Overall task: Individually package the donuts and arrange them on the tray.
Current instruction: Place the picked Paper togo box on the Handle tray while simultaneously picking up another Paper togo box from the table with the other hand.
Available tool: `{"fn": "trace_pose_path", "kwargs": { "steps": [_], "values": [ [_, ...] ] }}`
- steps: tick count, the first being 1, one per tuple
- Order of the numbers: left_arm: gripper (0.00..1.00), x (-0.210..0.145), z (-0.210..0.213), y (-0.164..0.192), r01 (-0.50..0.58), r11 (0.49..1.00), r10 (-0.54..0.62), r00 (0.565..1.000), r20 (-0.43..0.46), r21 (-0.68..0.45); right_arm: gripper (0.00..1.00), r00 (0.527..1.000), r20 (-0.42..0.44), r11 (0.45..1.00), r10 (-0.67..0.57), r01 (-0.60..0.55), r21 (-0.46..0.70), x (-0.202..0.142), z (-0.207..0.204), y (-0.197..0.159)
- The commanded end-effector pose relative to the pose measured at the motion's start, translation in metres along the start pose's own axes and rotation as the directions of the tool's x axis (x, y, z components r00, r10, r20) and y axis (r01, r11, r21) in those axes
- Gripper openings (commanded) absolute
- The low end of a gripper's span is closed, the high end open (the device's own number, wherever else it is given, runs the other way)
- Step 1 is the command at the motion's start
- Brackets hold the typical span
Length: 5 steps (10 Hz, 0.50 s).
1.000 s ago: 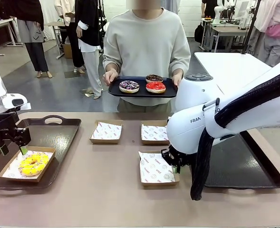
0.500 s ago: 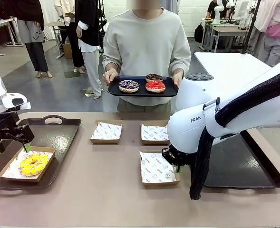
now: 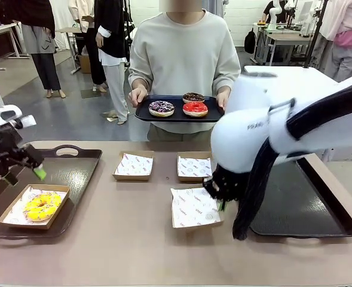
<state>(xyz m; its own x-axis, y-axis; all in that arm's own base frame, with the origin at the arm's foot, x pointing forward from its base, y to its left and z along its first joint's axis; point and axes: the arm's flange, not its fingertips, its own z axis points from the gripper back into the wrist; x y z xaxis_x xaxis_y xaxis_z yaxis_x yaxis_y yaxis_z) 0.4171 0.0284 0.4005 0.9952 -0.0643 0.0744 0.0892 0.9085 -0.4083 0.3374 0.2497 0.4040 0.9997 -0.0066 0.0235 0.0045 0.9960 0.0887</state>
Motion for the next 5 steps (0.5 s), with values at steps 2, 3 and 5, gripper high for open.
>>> {"fn": "trace_pose_path", "kwargs": {
  "steps": [2,3,5],
  "values": [
    [1.00,-0.037,0.049,0.020,0.017,0.931,0.022,0.994,0.103,-0.364,0.00,0.998,0.054,0.999,-0.040,0.039,0.016,0.012,0.098,-0.022],
    [1.00,-0.047,0.058,0.031,0.008,0.890,0.051,0.992,0.117,-0.455,0.00,0.996,0.061,0.998,-0.066,0.066,0.002,0.023,0.118,-0.024],
    [1.00,-0.073,0.070,0.054,0.004,0.802,0.091,0.988,0.129,-0.597,0.00,0.995,0.040,0.996,-0.089,0.089,0.002,0.058,0.155,-0.026]
  ]
}}
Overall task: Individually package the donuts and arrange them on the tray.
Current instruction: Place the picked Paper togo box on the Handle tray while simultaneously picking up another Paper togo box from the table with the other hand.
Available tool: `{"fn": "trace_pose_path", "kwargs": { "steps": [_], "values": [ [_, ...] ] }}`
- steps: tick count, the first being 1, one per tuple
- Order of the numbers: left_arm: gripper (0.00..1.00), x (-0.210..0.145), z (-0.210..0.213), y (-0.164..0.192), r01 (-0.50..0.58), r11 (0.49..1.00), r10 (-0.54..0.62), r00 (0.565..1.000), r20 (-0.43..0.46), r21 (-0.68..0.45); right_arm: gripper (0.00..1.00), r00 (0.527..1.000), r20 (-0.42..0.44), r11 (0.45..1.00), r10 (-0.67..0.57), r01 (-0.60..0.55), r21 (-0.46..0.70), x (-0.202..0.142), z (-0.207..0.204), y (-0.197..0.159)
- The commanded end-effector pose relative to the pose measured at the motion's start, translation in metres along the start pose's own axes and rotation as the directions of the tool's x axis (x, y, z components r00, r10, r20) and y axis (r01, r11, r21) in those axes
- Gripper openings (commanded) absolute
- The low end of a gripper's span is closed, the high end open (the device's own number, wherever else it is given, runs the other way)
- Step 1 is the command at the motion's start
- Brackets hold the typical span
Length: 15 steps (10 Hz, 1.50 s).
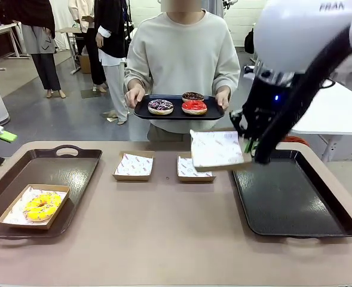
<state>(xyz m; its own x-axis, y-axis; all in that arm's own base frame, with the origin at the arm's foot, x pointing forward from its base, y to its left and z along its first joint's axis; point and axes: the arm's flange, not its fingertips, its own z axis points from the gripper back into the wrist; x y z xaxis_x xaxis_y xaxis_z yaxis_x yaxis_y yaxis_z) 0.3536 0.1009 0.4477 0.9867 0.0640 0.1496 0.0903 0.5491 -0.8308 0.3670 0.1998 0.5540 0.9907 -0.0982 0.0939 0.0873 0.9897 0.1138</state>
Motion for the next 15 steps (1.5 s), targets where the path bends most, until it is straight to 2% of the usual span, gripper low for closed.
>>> {"fn": "trace_pose_path", "kwargs": {
  "steps": [1,4,6,8,12,14,15],
  "values": [
    [1.00,-0.017,0.012,0.021,-0.031,0.992,0.034,0.999,0.021,-0.126,0.00,0.999,-0.051,1.000,-0.015,0.014,-0.016,0.043,0.009,0.016],
    [1.00,-0.037,0.042,0.049,-0.100,0.967,0.115,0.992,0.049,-0.236,0.00,0.997,-0.076,0.999,-0.014,0.011,-0.037,0.095,-0.002,0.040],
    [1.00,-0.050,0.054,0.063,-0.111,0.957,0.144,0.984,0.106,-0.269,0.00,0.997,-0.071,0.998,-0.024,0.020,-0.055,0.120,-0.019,0.057],
    [1.00,-0.056,0.058,0.076,-0.148,0.950,0.183,0.977,0.110,-0.275,0.00,0.996,-0.080,0.997,-0.036,0.030,-0.067,0.140,-0.036,0.072],
    [1.00,-0.058,0.058,0.078,-0.186,0.951,0.213,0.973,0.091,-0.248,0.00,0.996,-0.085,0.997,-0.035,0.029,-0.075,0.161,-0.052,0.088],
    [1.00,-0.058,0.058,0.078,-0.186,0.951,0.213,0.973,0.091,-0.248,0.00,0.995,-0.094,0.997,-0.026,0.019,-0.079,0.163,-0.059,0.090],
    [1.00,-0.058,0.058,0.078,-0.186,0.951,0.213,0.973,0.091,-0.248,0.00,0.995,-0.096,0.999,-0.015,0.011,-0.039,0.156,-0.056,0.084]
  ]
}}
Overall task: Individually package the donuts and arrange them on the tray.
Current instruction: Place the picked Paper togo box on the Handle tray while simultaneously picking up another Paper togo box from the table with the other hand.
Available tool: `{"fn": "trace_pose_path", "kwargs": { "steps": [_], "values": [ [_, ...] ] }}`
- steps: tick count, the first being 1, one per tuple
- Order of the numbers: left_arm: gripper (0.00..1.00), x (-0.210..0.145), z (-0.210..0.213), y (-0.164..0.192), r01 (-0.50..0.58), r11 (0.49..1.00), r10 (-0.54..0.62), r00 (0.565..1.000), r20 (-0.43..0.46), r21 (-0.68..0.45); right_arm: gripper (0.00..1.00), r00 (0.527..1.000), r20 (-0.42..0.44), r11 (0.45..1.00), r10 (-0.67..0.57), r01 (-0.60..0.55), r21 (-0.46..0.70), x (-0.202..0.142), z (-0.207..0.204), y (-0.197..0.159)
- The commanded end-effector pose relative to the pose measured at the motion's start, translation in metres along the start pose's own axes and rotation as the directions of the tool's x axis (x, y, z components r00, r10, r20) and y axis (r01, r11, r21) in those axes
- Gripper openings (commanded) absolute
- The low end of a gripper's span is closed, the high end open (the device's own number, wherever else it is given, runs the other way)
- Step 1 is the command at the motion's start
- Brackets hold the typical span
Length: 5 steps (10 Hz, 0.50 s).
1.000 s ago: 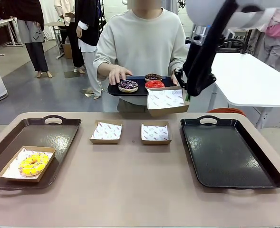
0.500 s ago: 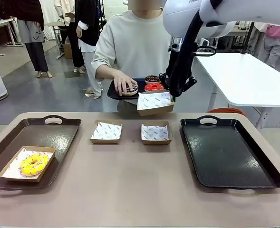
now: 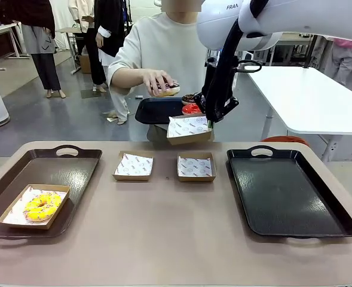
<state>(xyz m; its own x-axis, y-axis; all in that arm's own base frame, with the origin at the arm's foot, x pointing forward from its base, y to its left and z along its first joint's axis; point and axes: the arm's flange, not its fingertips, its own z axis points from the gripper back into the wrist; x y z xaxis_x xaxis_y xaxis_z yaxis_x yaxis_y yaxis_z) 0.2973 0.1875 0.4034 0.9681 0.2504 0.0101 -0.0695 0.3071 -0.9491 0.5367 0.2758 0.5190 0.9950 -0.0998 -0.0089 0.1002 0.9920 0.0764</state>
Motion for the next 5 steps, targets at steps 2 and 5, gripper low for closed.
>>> {"fn": "trace_pose_path", "kwargs": {
  "steps": [2,5],
  "values": [
    [1.00,-0.0014,0.0022,-0.0012,0.005,1.000,-0.005,1.000,0.007,-0.005,0.00,1.000,0.006,1.000,-0.002,0.002,0.000,-0.0021,0.0036,-0.0025],
    [1.00,-0.0014,0.0022,-0.0012,0.005,1.000,-0.005,1.000,0.007,-0.005,0.00,1.000,0.006,1.000,-0.002,0.002,0.000,-0.0021,0.0036,-0.0025]
  ]
}}
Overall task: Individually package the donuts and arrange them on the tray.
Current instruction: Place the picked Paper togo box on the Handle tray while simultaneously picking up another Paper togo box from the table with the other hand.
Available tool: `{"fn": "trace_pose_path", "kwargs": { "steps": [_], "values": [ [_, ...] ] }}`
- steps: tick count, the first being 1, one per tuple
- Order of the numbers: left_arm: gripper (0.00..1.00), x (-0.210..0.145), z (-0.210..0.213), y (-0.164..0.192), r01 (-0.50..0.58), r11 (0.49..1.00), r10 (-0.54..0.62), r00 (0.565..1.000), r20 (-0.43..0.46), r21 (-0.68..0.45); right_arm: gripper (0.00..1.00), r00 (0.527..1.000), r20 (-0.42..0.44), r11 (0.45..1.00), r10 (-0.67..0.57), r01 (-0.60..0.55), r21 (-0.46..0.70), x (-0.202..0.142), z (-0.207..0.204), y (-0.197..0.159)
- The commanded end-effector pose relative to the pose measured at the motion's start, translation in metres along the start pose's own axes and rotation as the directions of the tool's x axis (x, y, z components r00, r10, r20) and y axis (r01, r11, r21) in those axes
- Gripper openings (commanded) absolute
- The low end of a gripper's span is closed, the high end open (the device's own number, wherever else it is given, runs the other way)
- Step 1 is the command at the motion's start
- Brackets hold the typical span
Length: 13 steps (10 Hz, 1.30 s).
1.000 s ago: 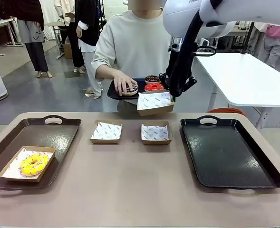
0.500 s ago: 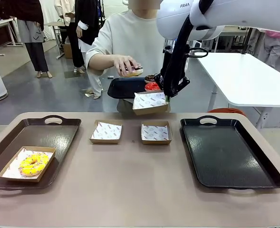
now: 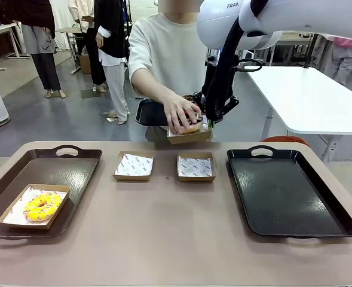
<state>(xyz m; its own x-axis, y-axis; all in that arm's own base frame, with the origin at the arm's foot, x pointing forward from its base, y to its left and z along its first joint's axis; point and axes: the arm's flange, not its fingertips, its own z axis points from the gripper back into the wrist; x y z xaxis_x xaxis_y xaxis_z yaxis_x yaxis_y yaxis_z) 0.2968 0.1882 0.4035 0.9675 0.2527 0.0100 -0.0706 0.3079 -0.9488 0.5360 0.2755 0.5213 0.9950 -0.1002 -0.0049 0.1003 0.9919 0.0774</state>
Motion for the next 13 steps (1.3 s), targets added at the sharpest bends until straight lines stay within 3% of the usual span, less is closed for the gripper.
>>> {"fn": "trace_pose_path", "kwargs": {
  "steps": [1,13],
  "values": [
    [1.00,-0.0011,0.0015,-0.0014,0.006,1.000,-0.006,1.000,0.005,-0.006,0.00,1.000,0.002,1.000,-0.002,0.002,-0.001,-0.0014,0.0013,-0.0024],
    [1.00,-0.0011,0.0015,-0.0014,0.006,1.000,-0.006,1.000,0.005,-0.006,0.00,1.000,0.002,1.000,-0.002,0.002,-0.001,-0.0014,0.0013,-0.0024]
  ]
}}
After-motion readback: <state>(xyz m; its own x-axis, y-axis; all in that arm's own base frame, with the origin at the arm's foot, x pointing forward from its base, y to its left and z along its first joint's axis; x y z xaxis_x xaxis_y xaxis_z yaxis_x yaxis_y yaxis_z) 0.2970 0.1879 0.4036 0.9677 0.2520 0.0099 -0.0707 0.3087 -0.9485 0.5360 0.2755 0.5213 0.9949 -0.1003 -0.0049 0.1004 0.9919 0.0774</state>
